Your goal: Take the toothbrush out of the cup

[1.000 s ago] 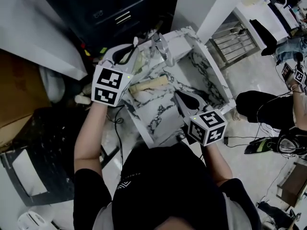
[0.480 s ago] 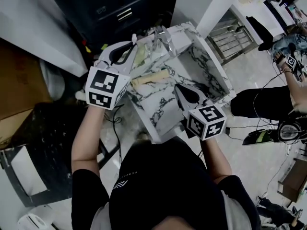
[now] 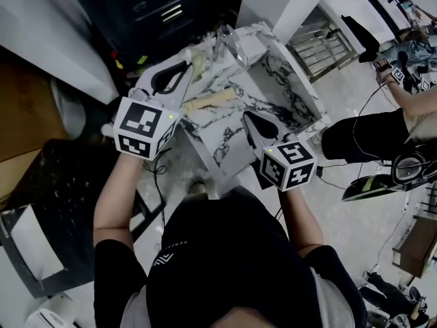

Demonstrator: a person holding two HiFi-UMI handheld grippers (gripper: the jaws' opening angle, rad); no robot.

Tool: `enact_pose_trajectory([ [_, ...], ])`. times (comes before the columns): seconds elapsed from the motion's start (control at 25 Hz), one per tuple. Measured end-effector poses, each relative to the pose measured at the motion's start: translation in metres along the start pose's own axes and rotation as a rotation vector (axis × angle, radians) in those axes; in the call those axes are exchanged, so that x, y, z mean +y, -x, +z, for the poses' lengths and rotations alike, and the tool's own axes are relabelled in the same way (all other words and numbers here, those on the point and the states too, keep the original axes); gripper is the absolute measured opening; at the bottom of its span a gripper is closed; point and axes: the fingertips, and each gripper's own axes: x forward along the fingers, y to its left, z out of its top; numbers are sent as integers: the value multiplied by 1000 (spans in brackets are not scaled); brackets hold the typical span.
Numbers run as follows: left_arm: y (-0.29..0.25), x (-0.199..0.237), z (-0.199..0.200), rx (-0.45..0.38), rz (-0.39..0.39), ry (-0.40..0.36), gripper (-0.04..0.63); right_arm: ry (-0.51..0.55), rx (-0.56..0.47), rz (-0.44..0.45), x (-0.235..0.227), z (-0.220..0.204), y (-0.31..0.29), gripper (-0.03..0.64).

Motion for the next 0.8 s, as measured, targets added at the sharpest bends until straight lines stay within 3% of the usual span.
enact_pose_trajectory([
  [0.8, 33, -39, -33, 5, -47, 110, 40, -3, -3, -40, 4, -13, 16, 2],
])
